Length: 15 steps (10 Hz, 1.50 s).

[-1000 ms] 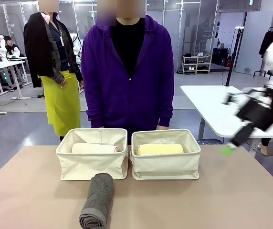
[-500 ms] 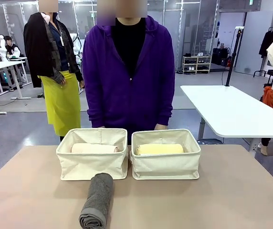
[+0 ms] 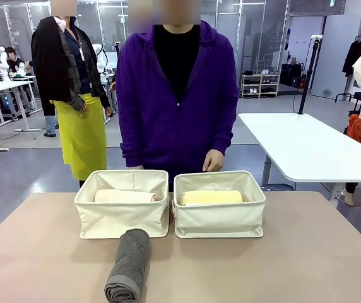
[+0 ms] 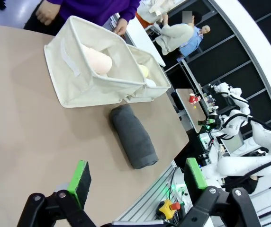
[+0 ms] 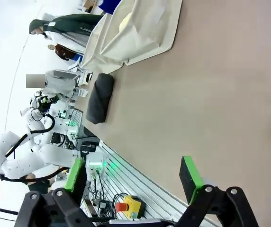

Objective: Divide the towels into two baskets.
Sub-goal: Pick up one hotel-folded towel from the bottom of the table and place it in the Fabric basket indicated by the person.

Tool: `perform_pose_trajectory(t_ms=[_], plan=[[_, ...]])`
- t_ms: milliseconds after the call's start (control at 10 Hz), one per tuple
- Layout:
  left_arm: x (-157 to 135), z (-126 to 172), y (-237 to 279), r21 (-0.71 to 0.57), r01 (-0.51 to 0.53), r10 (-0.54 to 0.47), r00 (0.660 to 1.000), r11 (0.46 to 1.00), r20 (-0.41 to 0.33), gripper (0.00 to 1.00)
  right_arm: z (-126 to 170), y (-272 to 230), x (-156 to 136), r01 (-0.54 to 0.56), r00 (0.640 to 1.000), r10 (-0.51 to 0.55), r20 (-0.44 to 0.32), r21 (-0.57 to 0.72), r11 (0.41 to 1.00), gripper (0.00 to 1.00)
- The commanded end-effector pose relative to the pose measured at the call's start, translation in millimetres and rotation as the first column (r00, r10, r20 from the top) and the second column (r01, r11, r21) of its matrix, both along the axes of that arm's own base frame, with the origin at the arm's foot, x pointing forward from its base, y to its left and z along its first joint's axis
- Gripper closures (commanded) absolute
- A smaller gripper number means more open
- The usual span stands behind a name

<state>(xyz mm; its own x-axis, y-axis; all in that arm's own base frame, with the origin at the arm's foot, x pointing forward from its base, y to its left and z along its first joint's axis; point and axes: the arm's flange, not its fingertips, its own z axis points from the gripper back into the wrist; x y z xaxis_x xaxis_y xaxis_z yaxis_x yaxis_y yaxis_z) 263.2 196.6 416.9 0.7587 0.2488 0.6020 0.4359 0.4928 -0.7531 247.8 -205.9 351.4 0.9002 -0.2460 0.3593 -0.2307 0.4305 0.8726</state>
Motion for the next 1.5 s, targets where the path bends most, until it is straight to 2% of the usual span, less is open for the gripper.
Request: perform_pose_trajectory(t_ms=[0,1400], plan=[[-3.9,2.4,-0.2,-0.012,0.004,-0.004,1.0,1.0,0.008,0.0,11.4,11.4,12.3,-0.041,0.999,0.041,-0.012,-0.027,0.999,0.0],[-3.9,2.4,-0.2,-0.012,0.004,-0.004,1.0,1.0,0.008,0.0,11.4,11.4,12.3,-0.041,0.999,0.041,-0.012,-0.027,0.999,0.0]])
